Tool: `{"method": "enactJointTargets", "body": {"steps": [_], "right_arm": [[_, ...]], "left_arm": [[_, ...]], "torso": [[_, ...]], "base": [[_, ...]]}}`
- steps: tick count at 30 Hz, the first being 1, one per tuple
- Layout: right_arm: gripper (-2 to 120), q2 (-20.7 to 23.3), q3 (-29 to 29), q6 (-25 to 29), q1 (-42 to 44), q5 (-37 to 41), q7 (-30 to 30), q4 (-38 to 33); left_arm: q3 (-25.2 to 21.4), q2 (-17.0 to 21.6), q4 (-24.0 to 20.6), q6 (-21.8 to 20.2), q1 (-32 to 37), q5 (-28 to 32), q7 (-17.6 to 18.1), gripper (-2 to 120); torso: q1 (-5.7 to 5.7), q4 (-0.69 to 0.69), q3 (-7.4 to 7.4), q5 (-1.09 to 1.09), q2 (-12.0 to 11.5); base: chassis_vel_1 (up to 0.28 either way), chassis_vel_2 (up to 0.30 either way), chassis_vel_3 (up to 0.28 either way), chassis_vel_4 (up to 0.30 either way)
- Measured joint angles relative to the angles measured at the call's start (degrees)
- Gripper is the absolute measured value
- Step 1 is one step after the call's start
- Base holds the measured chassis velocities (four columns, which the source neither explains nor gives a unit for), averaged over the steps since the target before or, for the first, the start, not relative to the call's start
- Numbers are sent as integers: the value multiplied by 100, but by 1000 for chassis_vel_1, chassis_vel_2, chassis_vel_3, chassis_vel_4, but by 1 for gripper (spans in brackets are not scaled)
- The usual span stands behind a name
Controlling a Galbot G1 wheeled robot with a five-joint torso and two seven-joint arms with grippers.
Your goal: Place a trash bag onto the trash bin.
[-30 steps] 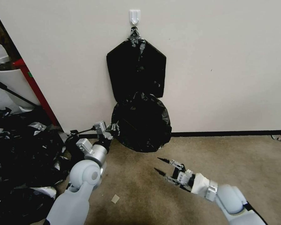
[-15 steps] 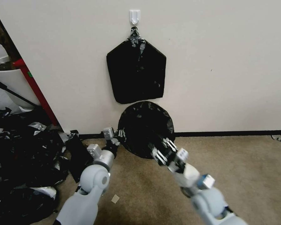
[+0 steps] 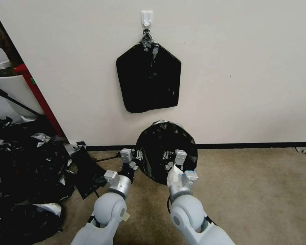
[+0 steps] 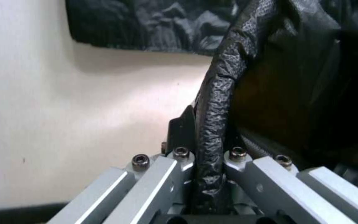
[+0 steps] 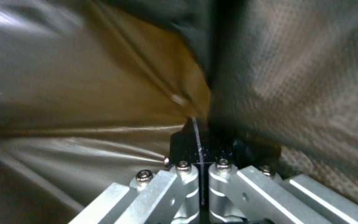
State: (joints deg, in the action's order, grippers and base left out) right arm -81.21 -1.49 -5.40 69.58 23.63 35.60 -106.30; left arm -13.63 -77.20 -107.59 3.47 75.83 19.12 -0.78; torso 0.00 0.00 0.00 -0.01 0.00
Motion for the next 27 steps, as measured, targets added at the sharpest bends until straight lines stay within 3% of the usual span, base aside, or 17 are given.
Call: {"method": "enactJointTargets", "body": {"steps": [10,19,27], "right_arm": [[0,-136,98,-724,-285,306,715,420],[0,111,157,-1538,-617,606,955,752],[0,281,255,-1620,-762,18,936,995]], "left_arm": [[160,-15,-39,221,104,-482,-201,2],[241,34,8,443,132,-670,-412,2],[275,52,23,492,116,-716,-503,2]], "torso": [[0,0,0,1,0],[0,0,0,1,0],[0,0,0,1,0]], "base": [[0,0,0,0],[0,0,0,0],[0,0,0,0]]}}
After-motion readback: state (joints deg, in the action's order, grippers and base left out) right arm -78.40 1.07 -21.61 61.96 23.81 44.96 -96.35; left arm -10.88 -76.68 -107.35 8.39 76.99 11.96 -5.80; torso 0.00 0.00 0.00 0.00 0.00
